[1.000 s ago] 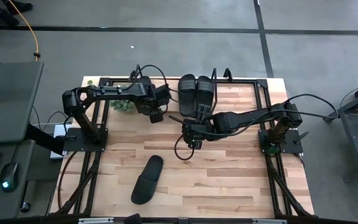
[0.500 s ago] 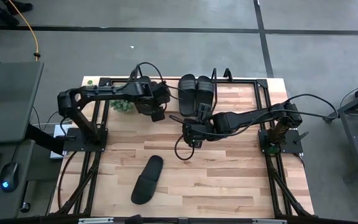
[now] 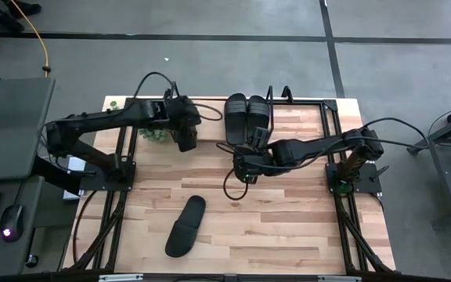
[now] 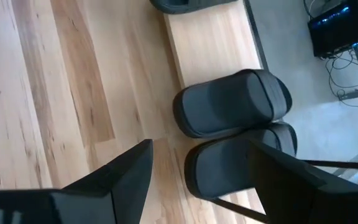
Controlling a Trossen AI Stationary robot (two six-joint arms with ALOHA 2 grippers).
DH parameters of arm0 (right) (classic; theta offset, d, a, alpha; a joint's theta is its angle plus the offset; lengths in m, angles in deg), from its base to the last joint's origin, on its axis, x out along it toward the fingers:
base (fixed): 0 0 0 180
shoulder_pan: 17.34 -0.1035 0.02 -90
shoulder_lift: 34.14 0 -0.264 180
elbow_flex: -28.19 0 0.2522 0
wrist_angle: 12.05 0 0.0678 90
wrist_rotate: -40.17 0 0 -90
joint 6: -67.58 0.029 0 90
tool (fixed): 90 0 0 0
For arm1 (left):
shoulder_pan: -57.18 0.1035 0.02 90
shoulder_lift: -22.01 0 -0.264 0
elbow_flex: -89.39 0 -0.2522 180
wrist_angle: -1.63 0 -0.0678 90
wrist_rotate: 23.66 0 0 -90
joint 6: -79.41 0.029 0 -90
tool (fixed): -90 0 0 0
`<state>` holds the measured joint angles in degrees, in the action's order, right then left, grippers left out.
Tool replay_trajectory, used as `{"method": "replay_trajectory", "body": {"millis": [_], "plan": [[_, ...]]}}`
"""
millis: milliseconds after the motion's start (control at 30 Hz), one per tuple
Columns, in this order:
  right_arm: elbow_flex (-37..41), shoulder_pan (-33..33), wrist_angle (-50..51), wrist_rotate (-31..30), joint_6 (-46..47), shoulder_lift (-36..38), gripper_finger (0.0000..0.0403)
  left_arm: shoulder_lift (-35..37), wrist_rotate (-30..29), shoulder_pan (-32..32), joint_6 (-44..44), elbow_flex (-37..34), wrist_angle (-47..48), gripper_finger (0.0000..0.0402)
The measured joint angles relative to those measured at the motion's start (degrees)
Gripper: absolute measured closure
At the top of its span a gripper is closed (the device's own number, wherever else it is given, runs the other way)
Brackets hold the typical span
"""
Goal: Pick and place slides into the shelf
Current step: Put the black slide on the shelf
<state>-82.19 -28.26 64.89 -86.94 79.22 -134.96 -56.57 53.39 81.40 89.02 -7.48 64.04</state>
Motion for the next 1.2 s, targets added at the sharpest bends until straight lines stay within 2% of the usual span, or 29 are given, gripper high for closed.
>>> {"method": "replay_trajectory", "body": {"millis": [333,867,1200], "plan": [[0.0,0.4,0.2,0.1,-0.1,3.9,0.0155,7.2,-8.4,-14.3,-6.0,0.0,3.5,0.0202],[0.0,2.7,0.0,1.9,-3.1,4.7,0.0155,8.0,-28.4,-40.3,-26.3,0.0,10.7,0.0202],[0.0,3.9,-5.3,9.0,-6.7,4.6,0.0155,8.0,-37.9,-57.0,-39.6,-2.2,11.3,0.0202]]}}
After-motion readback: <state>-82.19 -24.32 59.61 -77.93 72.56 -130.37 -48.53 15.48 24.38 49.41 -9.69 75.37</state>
